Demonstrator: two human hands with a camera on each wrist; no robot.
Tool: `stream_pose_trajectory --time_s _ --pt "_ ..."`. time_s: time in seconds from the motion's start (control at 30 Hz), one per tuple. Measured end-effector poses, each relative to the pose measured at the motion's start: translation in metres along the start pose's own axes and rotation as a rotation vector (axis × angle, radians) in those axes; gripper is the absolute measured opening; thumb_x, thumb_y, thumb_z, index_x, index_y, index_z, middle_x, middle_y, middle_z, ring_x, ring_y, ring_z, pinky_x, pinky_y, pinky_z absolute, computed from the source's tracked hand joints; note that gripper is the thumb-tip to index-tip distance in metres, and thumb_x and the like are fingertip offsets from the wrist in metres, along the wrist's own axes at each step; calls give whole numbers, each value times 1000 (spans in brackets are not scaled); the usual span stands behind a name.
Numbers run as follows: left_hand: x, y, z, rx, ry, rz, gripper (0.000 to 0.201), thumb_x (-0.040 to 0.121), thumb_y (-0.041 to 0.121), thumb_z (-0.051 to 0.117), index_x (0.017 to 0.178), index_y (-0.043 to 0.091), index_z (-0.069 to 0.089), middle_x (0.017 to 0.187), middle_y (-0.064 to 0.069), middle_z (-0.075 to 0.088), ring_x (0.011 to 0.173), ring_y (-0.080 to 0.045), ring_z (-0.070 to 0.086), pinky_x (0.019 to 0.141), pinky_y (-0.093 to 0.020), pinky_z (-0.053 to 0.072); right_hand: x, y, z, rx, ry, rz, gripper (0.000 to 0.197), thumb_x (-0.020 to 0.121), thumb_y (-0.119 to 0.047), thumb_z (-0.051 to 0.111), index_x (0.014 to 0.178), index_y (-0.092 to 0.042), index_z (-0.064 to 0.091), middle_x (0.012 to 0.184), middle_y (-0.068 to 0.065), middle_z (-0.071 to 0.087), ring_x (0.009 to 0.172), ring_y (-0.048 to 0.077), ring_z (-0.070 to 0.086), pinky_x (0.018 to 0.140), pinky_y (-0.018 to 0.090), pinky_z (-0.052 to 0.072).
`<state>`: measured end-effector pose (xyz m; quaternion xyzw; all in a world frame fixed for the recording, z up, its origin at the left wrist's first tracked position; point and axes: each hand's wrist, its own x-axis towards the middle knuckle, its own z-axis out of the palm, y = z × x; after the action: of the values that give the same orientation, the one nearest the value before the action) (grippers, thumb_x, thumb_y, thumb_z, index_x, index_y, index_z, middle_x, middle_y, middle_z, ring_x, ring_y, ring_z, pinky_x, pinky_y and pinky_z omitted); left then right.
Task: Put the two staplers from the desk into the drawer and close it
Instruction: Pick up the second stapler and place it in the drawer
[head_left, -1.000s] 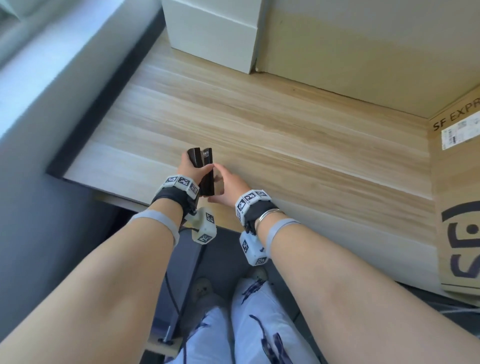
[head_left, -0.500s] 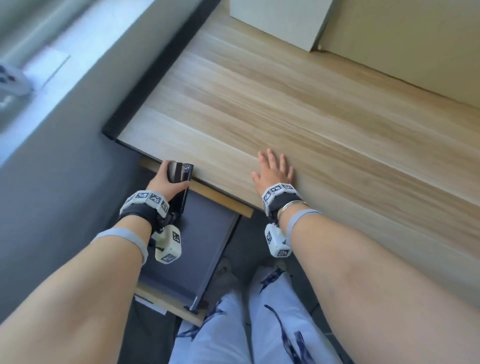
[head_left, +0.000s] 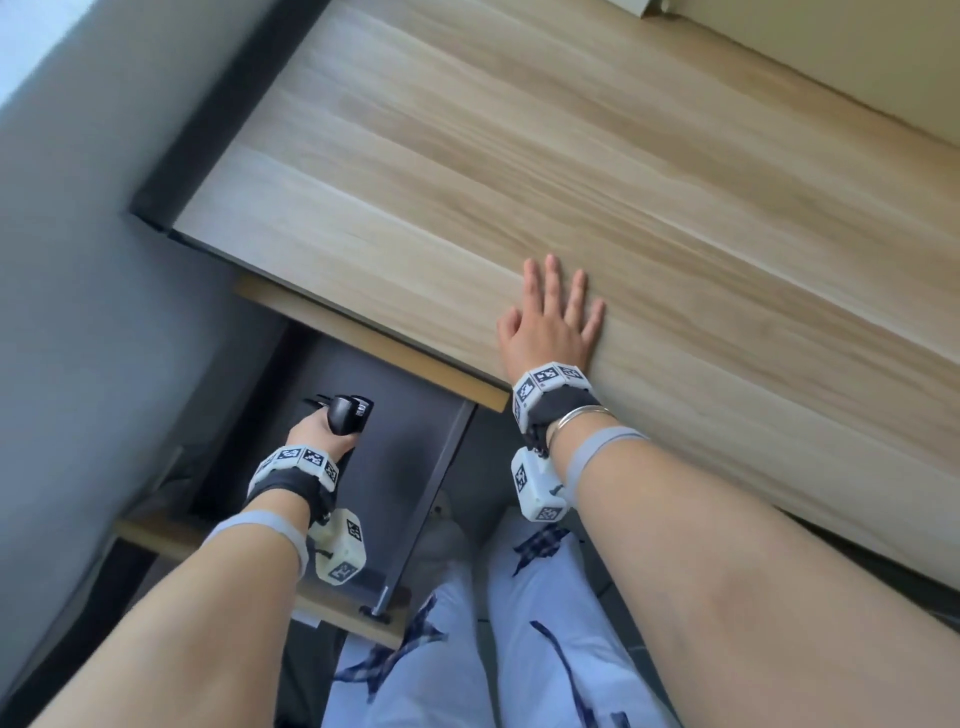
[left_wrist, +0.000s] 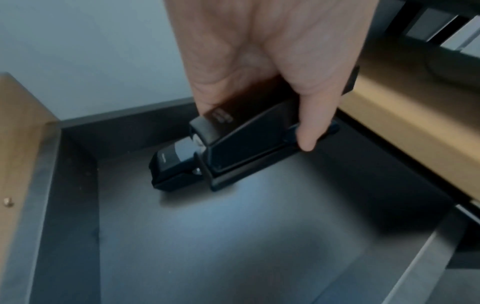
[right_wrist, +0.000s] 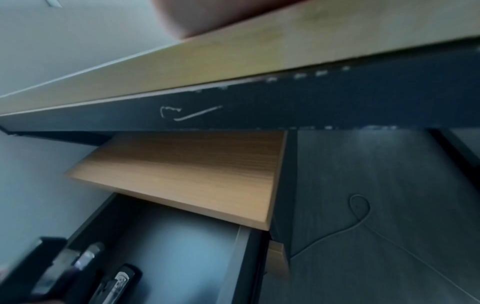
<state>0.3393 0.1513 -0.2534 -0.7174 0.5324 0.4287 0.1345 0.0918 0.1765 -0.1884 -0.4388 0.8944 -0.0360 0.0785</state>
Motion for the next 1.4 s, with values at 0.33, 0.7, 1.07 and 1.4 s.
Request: stream_pose_trajectory --time_s 0.33,0.7,1.07,1.4 --pt "44 -27 47 106 12 -83 37 84 26 56 117 8 59 118 -21 65 114 -37 60 99 -38 43 -1 1 8 2 96 -17 63 87 -32 38 148 -32 26 159 -8 23 148 27 17 118 51 9" --pt "78 -19 93 180 -20 -51 48 79 11 65 123 -2 51 133 -23 44 116 -40 55 96 -40 45 -1 3 6 8 91 -21 64 87 -33 38 149 -33 24 159 -8 21 149 26 14 119 50 7" --pt "77 -21 91 95 -29 -91 59 73 18 76 125 9 47 132 -21 46 121 -43 49 101 -46 43 -2 2 6 29 115 -18 63 84 -33 41 147 -32 31 158 -6 27 147 27 20 118 51 10" --pt "26 -48 30 93 102 -185 45 85 24 59 125 5 54 131 -22 50 120 -42 51 102 -46 42 -3 1 1 37 105 -2 68 79 -35 22 146 -33 32 157 -8 29 146 27 23 118 52 13"
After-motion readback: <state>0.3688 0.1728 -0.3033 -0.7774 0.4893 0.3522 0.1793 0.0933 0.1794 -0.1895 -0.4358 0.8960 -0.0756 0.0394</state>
